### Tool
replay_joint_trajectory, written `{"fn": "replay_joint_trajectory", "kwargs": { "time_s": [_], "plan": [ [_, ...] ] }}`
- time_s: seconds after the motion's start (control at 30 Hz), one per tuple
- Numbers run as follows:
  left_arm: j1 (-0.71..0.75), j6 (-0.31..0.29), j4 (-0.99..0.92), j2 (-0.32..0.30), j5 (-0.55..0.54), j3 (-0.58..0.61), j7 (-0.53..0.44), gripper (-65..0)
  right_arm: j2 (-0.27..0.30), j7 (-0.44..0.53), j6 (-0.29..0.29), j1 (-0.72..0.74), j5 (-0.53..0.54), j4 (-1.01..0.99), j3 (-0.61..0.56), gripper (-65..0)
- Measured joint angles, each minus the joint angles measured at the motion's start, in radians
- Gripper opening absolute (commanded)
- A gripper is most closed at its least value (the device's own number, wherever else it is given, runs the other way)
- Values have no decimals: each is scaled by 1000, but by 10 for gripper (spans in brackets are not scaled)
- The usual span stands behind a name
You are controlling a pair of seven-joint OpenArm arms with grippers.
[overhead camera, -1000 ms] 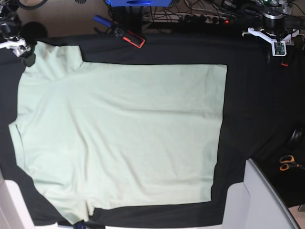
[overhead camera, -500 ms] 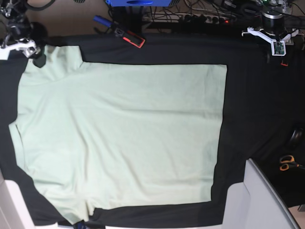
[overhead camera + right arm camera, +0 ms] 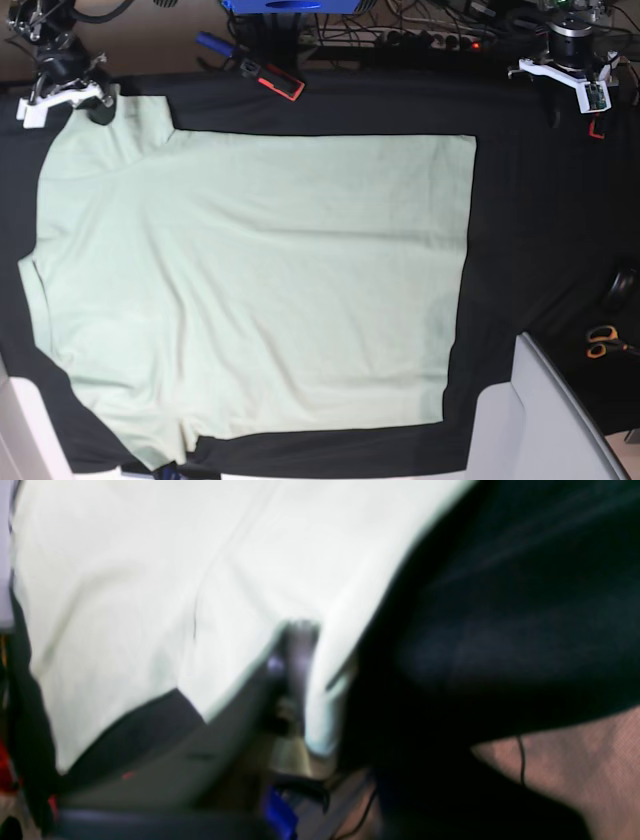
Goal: Fold the T-shirt properly
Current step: 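Move the right gripper to the shirt's shoulder corner and grasp it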
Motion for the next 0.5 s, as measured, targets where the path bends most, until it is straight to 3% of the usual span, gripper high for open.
{"fn": "replay_joint_trajectory", "kwargs": {
  "time_s": [0.07, 0.37, 0.5],
  "plan": [
    [-5, -56, -29, -23, -77, 2, -5, -259, 1, -1, 0, 0, 0, -1, 0, -640],
    [-120, -162, -200, -50, -222, 99, -3, -257, 1, -1, 0, 1, 2, -1, -5, -649],
    [-173, -179, -230, -49, -274, 122, 109, -255, 0, -1, 0, 0, 2, -1, -5, -649]
  ]
}}
